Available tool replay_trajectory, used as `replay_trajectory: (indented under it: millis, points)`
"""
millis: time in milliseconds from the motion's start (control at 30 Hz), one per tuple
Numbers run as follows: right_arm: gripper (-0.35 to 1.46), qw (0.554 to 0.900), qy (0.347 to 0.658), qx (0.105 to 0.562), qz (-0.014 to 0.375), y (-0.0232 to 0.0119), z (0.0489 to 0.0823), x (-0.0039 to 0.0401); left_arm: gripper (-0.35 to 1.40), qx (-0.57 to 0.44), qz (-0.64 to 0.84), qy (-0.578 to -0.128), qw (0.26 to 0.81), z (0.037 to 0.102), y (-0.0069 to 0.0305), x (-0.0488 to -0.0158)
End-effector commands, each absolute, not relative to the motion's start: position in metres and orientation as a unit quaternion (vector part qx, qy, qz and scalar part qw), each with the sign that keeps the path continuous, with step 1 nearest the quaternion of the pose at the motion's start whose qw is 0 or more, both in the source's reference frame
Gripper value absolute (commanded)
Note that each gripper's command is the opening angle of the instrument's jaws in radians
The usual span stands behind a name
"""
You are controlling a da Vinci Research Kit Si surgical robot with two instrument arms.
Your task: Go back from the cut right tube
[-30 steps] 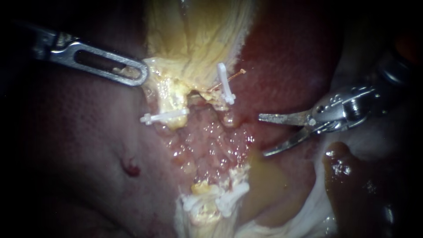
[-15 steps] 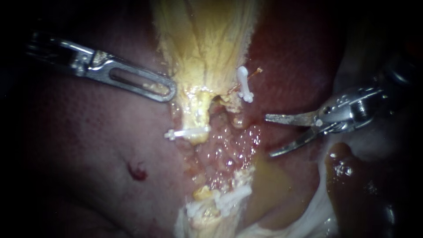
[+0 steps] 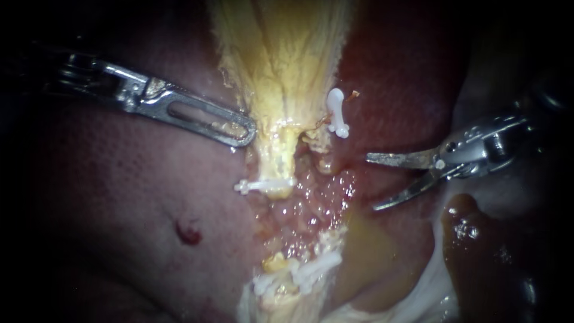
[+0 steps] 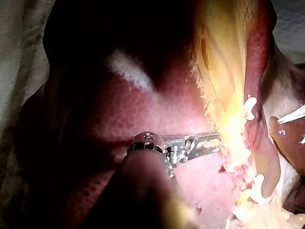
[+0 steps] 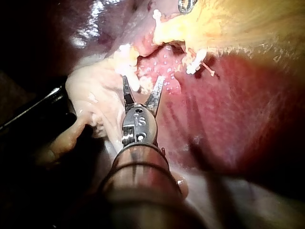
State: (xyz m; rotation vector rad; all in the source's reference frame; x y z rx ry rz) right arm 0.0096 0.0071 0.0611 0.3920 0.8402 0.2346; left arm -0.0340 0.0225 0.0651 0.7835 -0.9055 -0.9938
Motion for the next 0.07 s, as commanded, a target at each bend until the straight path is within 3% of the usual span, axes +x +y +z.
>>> replay_trajectory:
  millis: [33,67]
  points:
    - [1.45,0.888,0.404,0.189,0.113,0.0071,0.0611,0.0096,-0.35,0.353,-0.448,-0.408,0.712,0.0651,0.0225,-0.0340]
    - [1.45,0.888,0.404,0.189,0.113,0.0071,0.0611,0.0096,-0.35,0.353,-0.448,-0.408,0.712,0.0651,0.0225,-0.0340]
